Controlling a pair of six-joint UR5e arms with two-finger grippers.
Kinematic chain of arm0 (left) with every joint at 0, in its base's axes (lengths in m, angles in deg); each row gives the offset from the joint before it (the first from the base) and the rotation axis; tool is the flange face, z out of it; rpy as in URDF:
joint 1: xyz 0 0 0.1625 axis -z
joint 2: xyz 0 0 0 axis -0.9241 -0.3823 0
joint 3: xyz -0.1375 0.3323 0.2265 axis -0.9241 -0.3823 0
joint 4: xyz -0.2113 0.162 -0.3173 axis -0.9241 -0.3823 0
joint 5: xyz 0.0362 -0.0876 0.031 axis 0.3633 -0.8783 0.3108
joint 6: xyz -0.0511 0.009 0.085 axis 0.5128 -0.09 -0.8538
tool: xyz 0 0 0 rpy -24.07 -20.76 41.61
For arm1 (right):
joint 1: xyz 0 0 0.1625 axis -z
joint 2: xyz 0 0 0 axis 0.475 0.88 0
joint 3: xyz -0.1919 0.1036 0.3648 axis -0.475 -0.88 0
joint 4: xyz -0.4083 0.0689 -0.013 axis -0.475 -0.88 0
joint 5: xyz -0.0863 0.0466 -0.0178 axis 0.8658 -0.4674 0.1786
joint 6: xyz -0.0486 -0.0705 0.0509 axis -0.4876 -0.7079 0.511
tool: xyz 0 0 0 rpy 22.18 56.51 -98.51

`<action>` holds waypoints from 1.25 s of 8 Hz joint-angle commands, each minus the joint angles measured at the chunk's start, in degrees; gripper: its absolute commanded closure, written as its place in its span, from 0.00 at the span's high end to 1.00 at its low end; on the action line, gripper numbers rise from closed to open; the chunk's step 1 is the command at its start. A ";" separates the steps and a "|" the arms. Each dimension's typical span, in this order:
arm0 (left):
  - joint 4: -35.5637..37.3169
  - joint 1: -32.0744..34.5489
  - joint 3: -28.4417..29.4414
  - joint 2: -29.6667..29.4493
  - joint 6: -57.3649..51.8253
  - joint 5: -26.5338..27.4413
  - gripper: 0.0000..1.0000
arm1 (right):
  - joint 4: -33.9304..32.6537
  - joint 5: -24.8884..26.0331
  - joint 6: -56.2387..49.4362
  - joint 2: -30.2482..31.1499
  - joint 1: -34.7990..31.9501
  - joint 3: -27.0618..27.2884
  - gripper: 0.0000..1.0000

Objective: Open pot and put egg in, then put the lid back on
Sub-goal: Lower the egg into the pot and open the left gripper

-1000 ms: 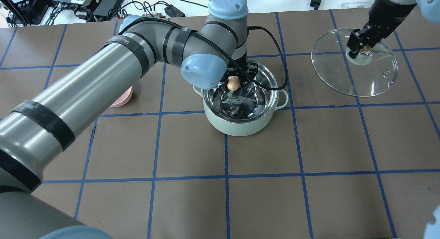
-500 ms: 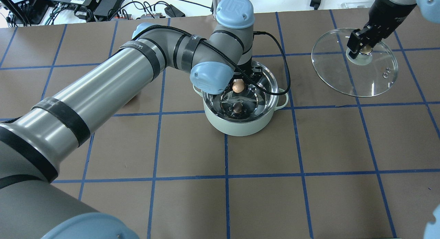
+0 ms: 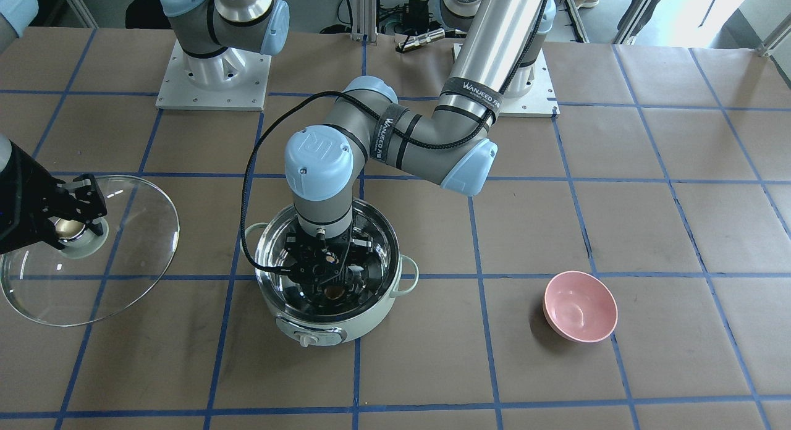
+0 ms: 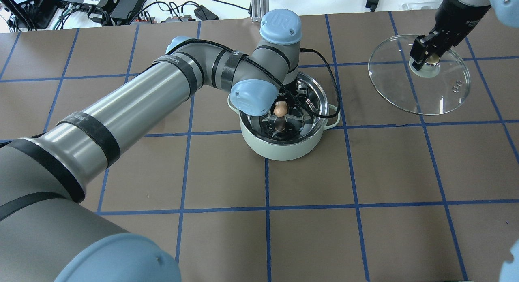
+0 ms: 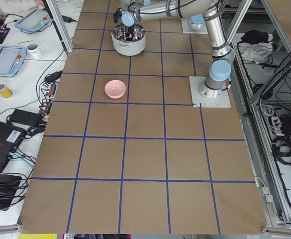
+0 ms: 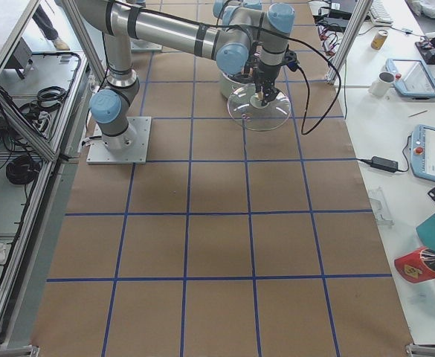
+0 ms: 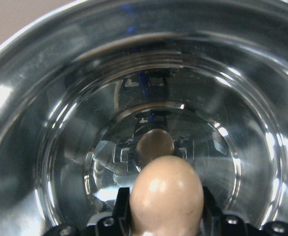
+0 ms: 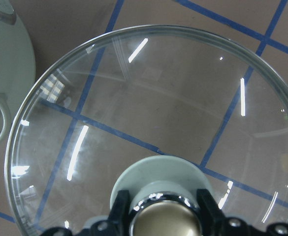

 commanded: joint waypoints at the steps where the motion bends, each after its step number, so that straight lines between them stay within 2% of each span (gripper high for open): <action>1: 0.02 0.21 -0.85 0.19 0.37 -0.52 0.11 | -0.07 0.08 -0.05 -0.04 0.00 0.00 0.00; 2: -0.07 0.21 -1.11 0.11 0.37 -0.61 0.33 | -0.07 0.08 -0.05 -0.04 0.00 0.00 0.00; 3: -0.59 0.21 -1.46 0.19 1.59 -0.52 0.60 | -0.07 0.08 -0.14 -0.04 0.00 0.00 0.00; 4: -1.47 0.21 -1.47 0.28 1.86 -0.52 0.66 | 0.01 0.08 -0.14 -0.04 0.00 0.00 0.00; 6: -1.47 0.21 -1.47 1.24 1.51 -0.52 0.70 | 0.01 0.08 -0.14 -0.04 0.00 0.09 0.00; 9: -1.82 0.21 -0.85 7.02 1.07 -0.52 0.73 | -0.07 -0.36 -0.14 -0.04 0.00 0.35 0.00; 10: -5.39 0.21 -0.85 10.35 0.72 -0.52 0.76 | -0.16 -0.19 -0.14 0.05 0.00 0.35 0.00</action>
